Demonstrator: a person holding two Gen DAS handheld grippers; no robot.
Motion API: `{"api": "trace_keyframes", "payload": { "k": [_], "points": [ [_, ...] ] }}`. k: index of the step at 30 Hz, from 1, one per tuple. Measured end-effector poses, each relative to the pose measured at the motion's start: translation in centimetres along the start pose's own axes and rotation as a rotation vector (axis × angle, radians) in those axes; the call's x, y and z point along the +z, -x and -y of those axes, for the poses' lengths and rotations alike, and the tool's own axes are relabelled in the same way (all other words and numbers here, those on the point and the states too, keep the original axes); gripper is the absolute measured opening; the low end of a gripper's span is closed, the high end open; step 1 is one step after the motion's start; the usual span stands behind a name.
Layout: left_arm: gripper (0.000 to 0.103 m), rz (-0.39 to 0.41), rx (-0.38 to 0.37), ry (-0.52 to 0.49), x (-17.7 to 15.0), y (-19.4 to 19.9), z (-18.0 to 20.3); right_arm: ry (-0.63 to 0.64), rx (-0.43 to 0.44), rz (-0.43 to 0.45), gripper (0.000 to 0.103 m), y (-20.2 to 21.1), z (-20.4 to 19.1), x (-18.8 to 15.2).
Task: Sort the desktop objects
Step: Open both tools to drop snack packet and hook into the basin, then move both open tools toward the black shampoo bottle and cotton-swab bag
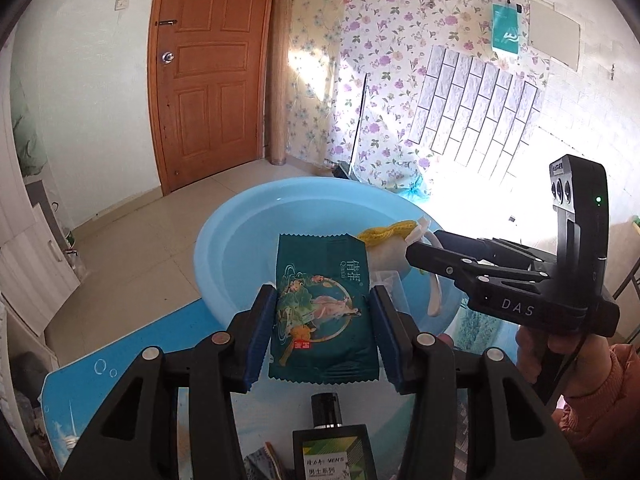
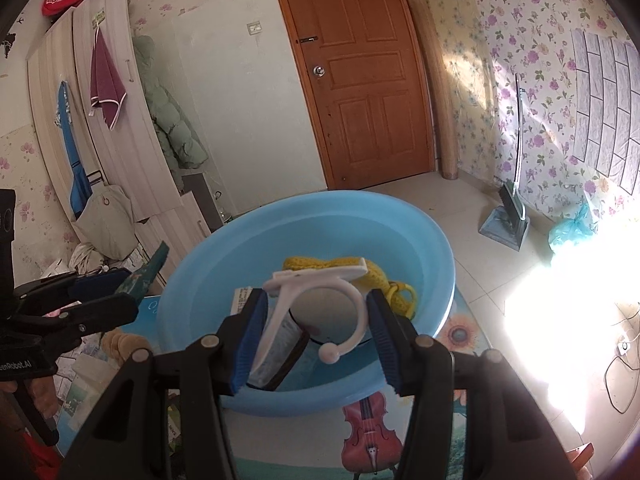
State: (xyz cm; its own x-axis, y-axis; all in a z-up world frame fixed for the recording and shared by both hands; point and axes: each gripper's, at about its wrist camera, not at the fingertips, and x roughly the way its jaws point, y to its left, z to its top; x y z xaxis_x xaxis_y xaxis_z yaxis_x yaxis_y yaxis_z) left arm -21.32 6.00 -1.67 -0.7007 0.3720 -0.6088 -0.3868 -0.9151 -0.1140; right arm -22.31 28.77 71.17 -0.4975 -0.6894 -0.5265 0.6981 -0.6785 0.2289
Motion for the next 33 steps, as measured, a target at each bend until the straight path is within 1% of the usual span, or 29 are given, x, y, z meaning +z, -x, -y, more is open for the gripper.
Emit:
{"api": "trace_keyframes", "payload": {
  "k": [2, 4, 5, 6, 7, 9, 12, 15, 18, 22, 24, 27, 31, 33],
  "points": [
    [0.048, -0.005, 0.0, 0.002, 0.3, -0.8, 0.0, -0.006, 0.004, 0.0, 0.051, -0.4, 0.3, 0.1],
    [0.057, -0.006, 0.01, 0.0, 0.4, -1.4, 0.2, -0.013, 0.011, 0.0, 0.051, -0.8, 0.7, 0.1],
    [0.063, -0.007, 0.011, 0.0, 0.4, -1.6, 0.2, -0.02, 0.018, -0.008, 0.051, -1.1, 0.9, 0.0],
    [0.065, -0.007, 0.007, -0.002, 0.4, -1.6, 0.4, -0.032, 0.024, -0.017, 0.051, -1.5, 1.2, -0.1],
    [0.065, -0.009, 0.006, -0.004, 0.6, -1.7, 0.4, -0.031, 0.03, -0.003, 0.051, -1.4, 1.2, -0.1],
    [0.066, -0.014, 0.013, -0.01, 0.4, -1.8, 0.5, -0.025, 0.028, -0.003, 0.051, -1.4, 1.2, -0.1],
    [0.068, -0.021, 0.021, -0.003, -0.4, -1.2, 0.0, -0.023, 0.026, -0.001, 0.051, -1.2, 1.0, -0.2],
    [0.073, -0.027, 0.027, 0.006, -1.5, -0.2, -0.5, -0.016, 0.021, -0.003, 0.052, -0.7, 0.9, -0.3],
    [0.073, -0.028, 0.039, 0.031, -2.7, 1.3, -1.4, 0.011, -0.003, -0.001, 0.057, -0.3, 0.4, -0.4],
    [0.075, -0.027, 0.065, 0.05, -4.5, 3.4, -2.4, 0.019, -0.013, 0.001, 0.058, 0.7, 0.0, -0.8],
    [0.079, -0.025, 0.072, 0.067, -5.4, 4.4, -2.7, 0.024, -0.017, 0.002, 0.058, 1.3, -0.3, -1.1],
    [0.08, -0.027, 0.085, 0.095, -6.9, 5.8, -3.5, 0.036, -0.023, -0.004, 0.058, 2.3, -0.9, -1.6],
    [0.082, -0.041, 0.099, 0.117, -8.9, 7.2, -4.4, 0.039, -0.039, -0.041, 0.059, 3.0, -1.3, -2.7],
    [0.089, -0.044, 0.096, 0.121, -10.0, 8.0, -4.5, 0.024, -0.035, -0.074, 0.059, 3.1, -1.4, -3.5]
  ]
}}
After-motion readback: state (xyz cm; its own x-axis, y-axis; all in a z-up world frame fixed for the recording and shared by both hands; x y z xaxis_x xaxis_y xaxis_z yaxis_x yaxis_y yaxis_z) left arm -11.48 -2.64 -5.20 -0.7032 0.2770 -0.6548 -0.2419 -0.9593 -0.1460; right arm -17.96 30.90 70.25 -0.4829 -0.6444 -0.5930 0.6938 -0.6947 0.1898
